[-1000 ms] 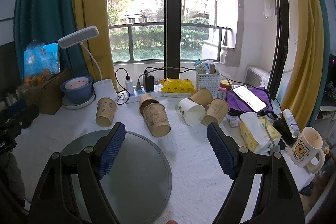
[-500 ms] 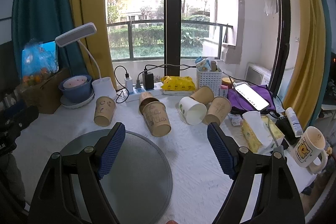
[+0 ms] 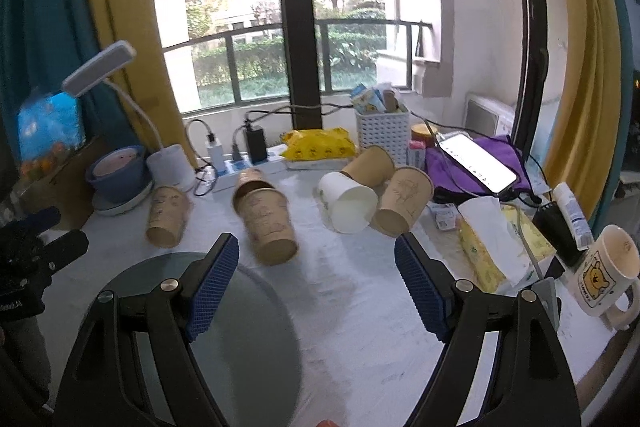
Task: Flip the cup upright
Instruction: 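Reach the left tool to a brown paper cup and close on it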
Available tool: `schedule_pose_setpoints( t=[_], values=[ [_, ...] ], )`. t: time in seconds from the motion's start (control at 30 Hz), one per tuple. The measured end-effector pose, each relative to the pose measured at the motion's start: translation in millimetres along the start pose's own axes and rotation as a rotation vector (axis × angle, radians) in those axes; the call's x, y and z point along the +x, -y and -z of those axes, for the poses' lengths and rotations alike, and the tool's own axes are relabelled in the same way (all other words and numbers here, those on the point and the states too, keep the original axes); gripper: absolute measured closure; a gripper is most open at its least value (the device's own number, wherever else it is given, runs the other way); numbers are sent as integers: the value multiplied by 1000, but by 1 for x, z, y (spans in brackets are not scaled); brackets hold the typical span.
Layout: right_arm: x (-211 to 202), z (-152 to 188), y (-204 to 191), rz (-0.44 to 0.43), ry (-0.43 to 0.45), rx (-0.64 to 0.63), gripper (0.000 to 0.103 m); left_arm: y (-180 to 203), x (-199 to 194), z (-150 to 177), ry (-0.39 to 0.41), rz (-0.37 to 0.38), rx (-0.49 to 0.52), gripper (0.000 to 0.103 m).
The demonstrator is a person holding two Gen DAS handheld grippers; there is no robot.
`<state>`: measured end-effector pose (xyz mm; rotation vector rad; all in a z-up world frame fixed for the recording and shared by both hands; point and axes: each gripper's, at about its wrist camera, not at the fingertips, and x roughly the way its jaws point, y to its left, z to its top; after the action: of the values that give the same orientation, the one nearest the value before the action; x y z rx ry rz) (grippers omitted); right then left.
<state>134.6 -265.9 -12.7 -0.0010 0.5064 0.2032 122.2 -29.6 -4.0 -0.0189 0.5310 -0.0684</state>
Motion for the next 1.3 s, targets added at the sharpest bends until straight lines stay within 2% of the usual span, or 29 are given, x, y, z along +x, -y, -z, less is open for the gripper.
schedule_pose_setpoints(
  t=[0.27, 0.57, 0.83, 0.97, 1.2, 1.3],
  values=[
    [47, -14, 44, 17, -21, 59, 20, 37, 81, -45, -122, 61, 138, 6],
    [101, -34, 91, 71, -17, 115, 20, 75, 174, -84, -243, 135, 217, 6],
    [137, -39, 111, 69, -22, 170, 20, 114, 270, -115, -374, 187, 320, 6],
    [147, -37, 116, 70, -31, 200, 20, 133, 313, -121, -441, 208, 369, 6],
    [156, -27, 125, 46, -50, 249, 20, 166, 364, -123, -550, 244, 469, 7],
    [159, -25, 130, 45, -53, 272, 20, 181, 376, -119, -591, 256, 519, 17]
  ],
)
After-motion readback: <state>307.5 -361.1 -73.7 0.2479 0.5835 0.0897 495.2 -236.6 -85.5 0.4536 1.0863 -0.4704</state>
